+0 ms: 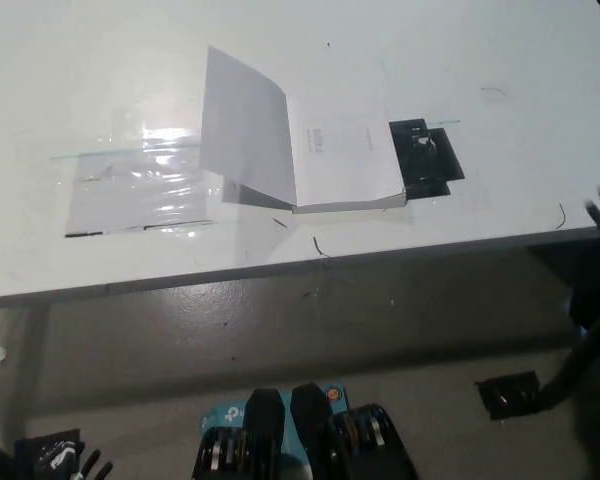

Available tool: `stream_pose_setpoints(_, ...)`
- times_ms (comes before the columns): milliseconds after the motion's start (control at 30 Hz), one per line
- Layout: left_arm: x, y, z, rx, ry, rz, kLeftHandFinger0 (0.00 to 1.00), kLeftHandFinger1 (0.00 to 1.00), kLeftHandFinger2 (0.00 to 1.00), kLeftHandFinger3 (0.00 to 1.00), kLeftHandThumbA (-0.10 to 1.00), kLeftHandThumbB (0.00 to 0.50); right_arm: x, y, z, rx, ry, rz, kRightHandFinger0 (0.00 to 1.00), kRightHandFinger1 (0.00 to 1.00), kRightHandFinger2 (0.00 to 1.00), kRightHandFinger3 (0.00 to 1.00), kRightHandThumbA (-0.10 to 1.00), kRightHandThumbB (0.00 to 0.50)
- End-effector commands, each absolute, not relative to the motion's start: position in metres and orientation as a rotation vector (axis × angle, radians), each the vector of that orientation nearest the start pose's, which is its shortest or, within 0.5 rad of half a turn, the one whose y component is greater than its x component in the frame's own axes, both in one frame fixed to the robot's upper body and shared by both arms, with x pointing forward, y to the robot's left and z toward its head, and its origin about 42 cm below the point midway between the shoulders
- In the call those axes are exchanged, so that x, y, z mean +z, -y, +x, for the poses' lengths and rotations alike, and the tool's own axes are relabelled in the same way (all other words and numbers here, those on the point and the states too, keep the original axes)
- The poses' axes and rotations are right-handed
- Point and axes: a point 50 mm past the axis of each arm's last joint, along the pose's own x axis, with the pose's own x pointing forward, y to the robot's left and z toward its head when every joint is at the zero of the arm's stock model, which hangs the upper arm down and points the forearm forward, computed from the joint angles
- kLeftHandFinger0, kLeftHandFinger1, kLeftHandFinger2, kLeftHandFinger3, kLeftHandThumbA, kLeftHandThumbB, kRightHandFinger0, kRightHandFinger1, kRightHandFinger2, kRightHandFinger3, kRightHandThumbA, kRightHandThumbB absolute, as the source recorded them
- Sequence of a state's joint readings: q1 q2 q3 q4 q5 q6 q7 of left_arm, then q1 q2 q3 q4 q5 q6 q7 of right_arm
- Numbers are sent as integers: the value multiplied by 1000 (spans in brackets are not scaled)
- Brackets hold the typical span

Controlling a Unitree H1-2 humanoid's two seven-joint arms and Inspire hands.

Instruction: The robot uses its right hand to slide under the cover of the book kept in the middle of the desk and open it

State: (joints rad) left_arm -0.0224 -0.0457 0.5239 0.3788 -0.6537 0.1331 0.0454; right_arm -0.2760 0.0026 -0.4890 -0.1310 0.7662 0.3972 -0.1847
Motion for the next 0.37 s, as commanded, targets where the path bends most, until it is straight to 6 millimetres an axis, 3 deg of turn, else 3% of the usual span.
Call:
stream_pose_setpoints(0,-9,-318,234,589,-263,-819,734,754,808,894,969,121,183,313,329,-267,213,888,656,592,683,1000,1000,276)
stream_pose_setpoints(33,-9,-318,235,593,-268,-813,761,776,821,894,973,129,164,319,317,-323,207,890,653,609,715,1000,1000,263)
stream_pose_setpoints(167,-12,-320,232,606,-267,-820,770,795,823,898,977,122,139,317,301,-389,178,900,720,650,757,1000,1000,251)
stream_pose_setpoints(200,-13,-321,232,600,-267,-824,747,787,818,900,969,114,120,315,292,-420,156,914,737,659,769,1000,1000,223)
stream_pose_setpoints(267,-13,-321,232,589,-265,-816,755,785,822,914,985,116,96,307,285,-453,113,935,673,615,767,1000,1000,201)
stream_pose_setpoints(333,-13,-322,231,588,-264,-816,758,788,824,917,987,115,95,306,285,-453,115,935,671,615,769,1000,1000,201)
